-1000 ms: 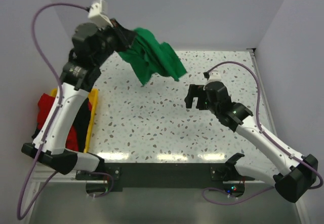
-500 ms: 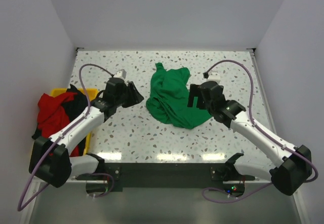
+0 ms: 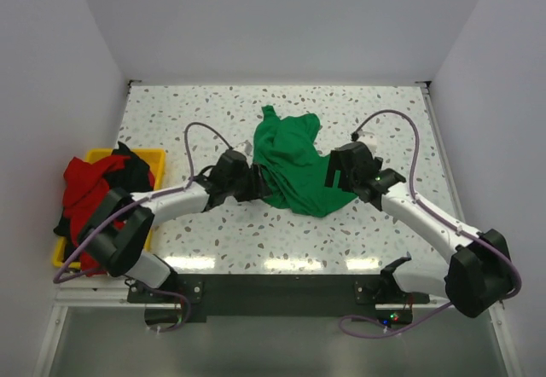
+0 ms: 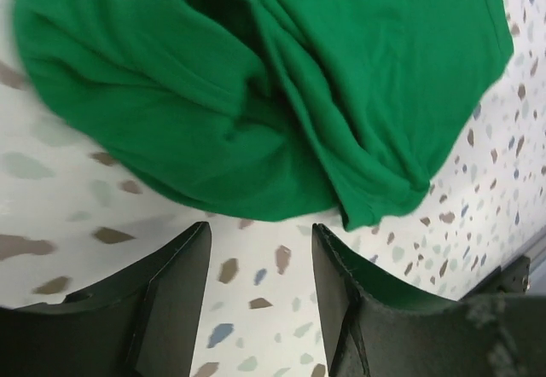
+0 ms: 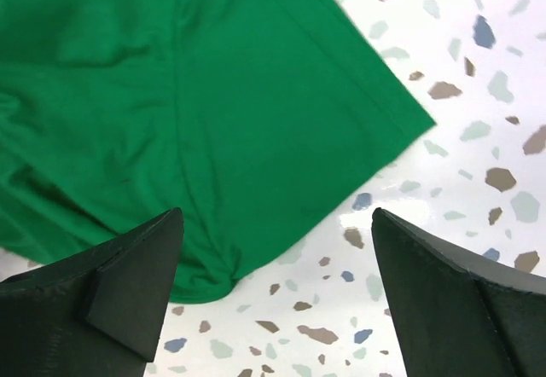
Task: Fold and stack the t-shirts
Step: Flatten the tshirt out
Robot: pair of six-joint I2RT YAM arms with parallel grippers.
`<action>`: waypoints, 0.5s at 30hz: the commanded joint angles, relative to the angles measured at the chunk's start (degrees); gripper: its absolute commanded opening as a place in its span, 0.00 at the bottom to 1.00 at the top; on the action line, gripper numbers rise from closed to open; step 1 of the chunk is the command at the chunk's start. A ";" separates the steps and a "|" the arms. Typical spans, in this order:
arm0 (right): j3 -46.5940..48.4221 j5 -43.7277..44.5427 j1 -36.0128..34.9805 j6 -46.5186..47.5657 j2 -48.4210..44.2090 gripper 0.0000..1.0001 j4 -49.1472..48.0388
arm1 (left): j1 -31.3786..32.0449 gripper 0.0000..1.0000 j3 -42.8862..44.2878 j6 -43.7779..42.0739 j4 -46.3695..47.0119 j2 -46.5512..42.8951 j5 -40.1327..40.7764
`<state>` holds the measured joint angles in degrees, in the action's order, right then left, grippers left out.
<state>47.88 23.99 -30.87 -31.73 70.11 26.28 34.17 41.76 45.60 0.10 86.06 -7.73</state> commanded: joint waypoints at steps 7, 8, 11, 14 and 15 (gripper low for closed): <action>-1.82 -8.60 12.50 -0.53 0.99 0.94 -4.13 | 14.51 0.62 7.63 1.15 5.62 8.32 4.03; -1.74 -8.69 12.76 -0.62 1.26 0.94 -4.22 | 15.65 0.63 9.46 1.24 5.09 10.07 4.56; -1.65 -9.57 13.03 -0.97 2.14 0.94 -4.92 | 16.80 0.64 12.72 1.15 4.21 13.51 6.31; -1.65 -10.19 13.12 -1.32 3.10 0.94 -5.63 | 16.98 0.64 15.80 1.24 2.89 16.84 7.55; -1.47 -10.54 13.21 -1.41 3.45 0.94 -5.89 | 17.07 0.63 16.42 1.33 2.72 17.55 7.55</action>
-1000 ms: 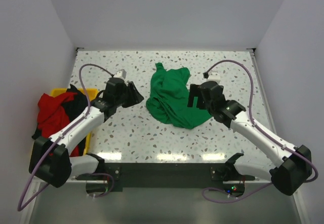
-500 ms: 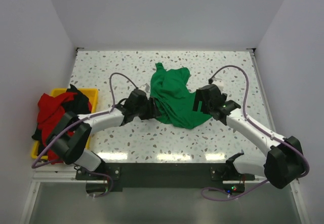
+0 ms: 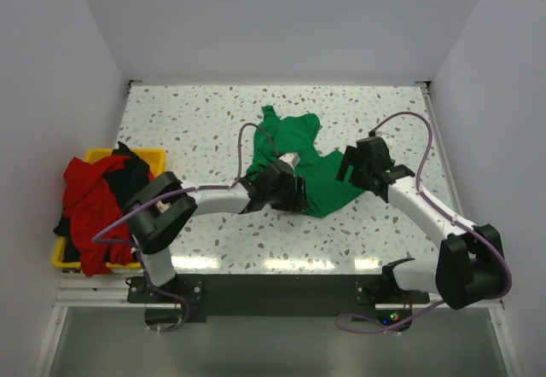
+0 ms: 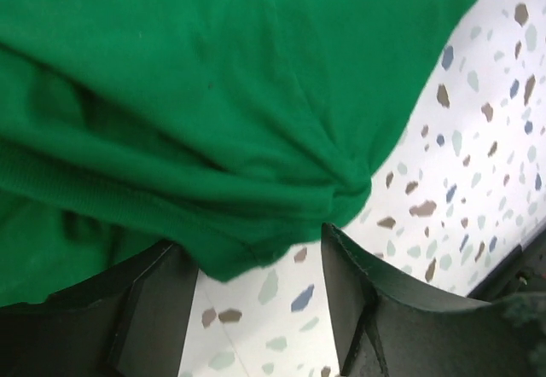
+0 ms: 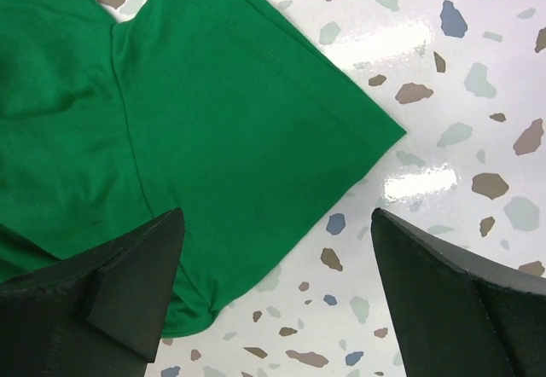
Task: Fold and stack the t-shirts
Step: Flatten the tshirt out
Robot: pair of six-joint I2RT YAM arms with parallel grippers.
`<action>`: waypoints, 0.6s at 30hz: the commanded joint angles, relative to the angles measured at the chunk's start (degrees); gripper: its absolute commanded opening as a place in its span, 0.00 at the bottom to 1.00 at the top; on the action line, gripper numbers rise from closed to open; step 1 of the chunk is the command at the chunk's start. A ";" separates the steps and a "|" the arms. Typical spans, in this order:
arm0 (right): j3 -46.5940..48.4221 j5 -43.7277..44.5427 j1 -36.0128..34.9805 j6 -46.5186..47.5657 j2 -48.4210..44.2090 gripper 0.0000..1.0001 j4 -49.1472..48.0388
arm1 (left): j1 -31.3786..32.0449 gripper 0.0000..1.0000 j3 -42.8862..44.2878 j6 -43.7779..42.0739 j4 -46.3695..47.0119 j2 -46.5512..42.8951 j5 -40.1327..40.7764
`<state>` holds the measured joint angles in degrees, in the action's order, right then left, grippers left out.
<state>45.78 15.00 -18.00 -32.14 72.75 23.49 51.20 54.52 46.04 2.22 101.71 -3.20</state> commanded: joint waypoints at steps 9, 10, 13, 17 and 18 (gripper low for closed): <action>-0.07 -3.05 0.42 -1.26 2.84 0.93 -5.11 | -1.19 0.00 -2.30 4.49 -7.40 -2.73 11.01; -0.69 -3.66 0.42 -1.43 3.27 0.92 -5.90 | -1.63 0.00 -4.23 5.19 -7.40 -6.23 11.20; -2.44 -6.73 0.42 -2.22 4.06 0.90 -8.62 | -4.43 0.00 -11.18 6.25 -9.24 -13.08 11.20; -4.38 -13.41 0.33 -2.75 4.68 0.83 -12.67 | -15.03 0.00 -19.87 6.52 -14.16 -23.64 12.34; -4.73 -14.73 0.25 -2.93 4.59 0.83 -13.89 | -17.51 0.00 -20.94 7.21 -16.26 -25.93 12.95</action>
<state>42.35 6.22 -17.82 -33.67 77.12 15.70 40.25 37.06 51.03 -8.49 82.35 5.96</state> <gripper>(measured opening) 0.838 0.036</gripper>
